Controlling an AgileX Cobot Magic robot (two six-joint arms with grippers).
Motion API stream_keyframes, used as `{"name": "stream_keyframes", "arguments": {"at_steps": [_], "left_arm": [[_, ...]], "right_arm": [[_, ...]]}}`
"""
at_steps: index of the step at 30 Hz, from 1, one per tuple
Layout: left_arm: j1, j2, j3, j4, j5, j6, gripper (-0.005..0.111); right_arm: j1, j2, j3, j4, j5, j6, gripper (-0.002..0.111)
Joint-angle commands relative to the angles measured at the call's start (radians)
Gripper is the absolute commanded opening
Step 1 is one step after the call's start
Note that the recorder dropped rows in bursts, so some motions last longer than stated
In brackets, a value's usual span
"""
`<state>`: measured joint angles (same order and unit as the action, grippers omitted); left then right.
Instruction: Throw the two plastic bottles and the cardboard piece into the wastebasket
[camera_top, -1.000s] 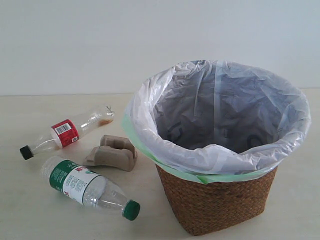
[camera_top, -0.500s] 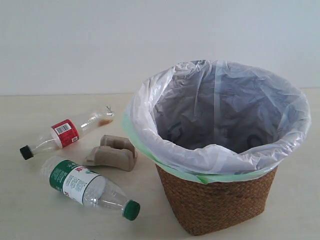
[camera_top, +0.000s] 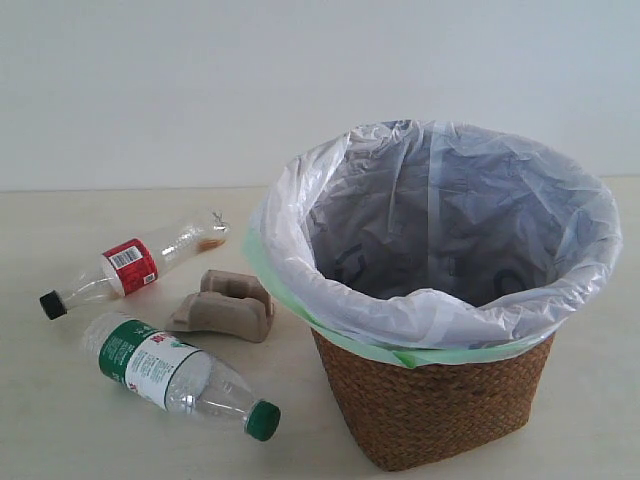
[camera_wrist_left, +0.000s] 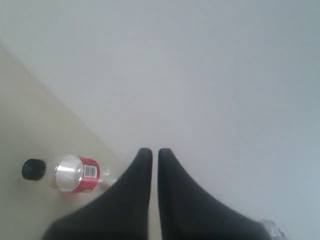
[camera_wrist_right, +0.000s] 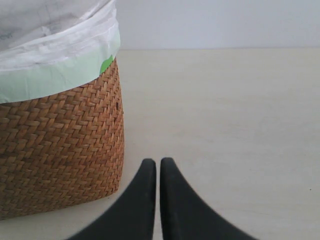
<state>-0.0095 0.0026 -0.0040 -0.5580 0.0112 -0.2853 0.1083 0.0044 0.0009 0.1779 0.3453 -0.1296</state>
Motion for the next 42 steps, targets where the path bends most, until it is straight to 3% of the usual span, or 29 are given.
{"name": "stream_keyframes", "arguments": {"at_steps": [1,8,12,17,23,28,31,36,42], "left_arm": [[0.000,-0.003,-0.024,-0.001,-0.042,0.012,0.004],[0.000,-0.003,-0.081,0.002,-0.047,0.204,0.004],[0.000,-0.003,-0.104,0.002,-0.039,0.221,0.004],[0.000,0.125,-0.278,0.032,0.195,0.394,0.004],[0.000,0.485,-0.627,0.032,0.569,0.647,0.004],[0.000,0.758,-0.935,0.081,0.899,1.025,0.004],[-0.003,0.878,-1.053,0.118,1.036,1.175,0.004],[-0.003,1.052,-1.088,0.164,1.064,1.454,0.004],[-0.003,1.250,-1.088,0.286,1.018,1.517,0.004]], "right_arm": [[-0.006,-0.004,-0.001,-0.007,-0.004,-0.004,0.000],[-0.006,-0.004,-0.001,-0.007,-0.004,-0.004,0.000],[-0.006,-0.004,-0.001,-0.007,-0.004,-0.004,0.000],[-0.006,-0.004,-0.001,-0.007,-0.004,-0.004,0.000],[-0.006,-0.004,-0.001,-0.007,-0.004,-0.004,0.000],[-0.006,-0.004,-0.001,-0.007,-0.004,-0.004,0.000],[-0.006,-0.004,-0.001,-0.007,-0.004,-0.004,0.000],[-0.006,-0.004,-0.001,-0.007,-0.004,-0.004,0.000],[-0.006,-0.004,-0.001,-0.007,-0.004,-0.004,0.000]]}}
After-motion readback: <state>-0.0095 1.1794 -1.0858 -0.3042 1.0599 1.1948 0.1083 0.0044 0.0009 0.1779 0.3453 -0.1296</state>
